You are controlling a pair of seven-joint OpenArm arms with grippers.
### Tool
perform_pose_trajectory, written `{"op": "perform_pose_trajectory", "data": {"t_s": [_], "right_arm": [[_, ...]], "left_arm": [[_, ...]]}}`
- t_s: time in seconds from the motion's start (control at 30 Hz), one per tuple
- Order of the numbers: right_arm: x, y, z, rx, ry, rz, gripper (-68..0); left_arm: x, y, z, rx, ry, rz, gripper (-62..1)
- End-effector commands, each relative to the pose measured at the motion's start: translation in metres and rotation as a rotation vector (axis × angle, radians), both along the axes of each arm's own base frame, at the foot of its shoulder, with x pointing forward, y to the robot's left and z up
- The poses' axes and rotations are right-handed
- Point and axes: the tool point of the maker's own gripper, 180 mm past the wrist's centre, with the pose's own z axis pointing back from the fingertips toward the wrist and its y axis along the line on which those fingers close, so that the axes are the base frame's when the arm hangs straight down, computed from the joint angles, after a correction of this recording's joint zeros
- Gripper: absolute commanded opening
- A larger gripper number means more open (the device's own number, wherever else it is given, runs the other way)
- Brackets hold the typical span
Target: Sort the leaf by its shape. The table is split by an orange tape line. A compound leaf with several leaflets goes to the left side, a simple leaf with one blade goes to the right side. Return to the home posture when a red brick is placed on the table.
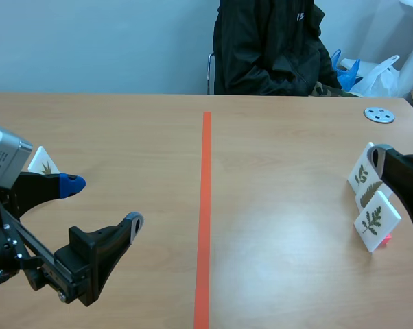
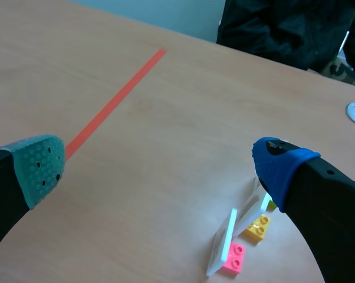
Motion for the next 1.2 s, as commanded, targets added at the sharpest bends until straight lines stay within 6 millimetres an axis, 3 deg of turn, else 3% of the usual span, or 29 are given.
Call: {"op": "perform_pose_trajectory", "data": {"t_s": [0.0, 0.47, 0.9, 1.17], "right_arm": [[-0.001, 0.004, 0.005, 0.003, -0.01, 0.014, 0.4], [0.002, 0.006, -0.008, 0.035, 0.046, -0.051, 0.4], [-0.003, 0.041, -0.028, 0.097, 0.116, 0.005, 0.4], [-0.005, 0.045, -0.033, 0.098, 0.143, 0.01, 0.4]], "left_arm": [[0.003, -0.004, 0.012, -0.022, -0.035, -0.003, 1.4], [0.002, -0.004, 0.011, -0.017, -0.028, -0.003, 1.4], [0.002, -0.004, 0.011, -0.018, -0.028, -0.003, 1.4], [0.002, -0.003, 0.008, -0.018, -0.01, -0.001, 1.4]]}}
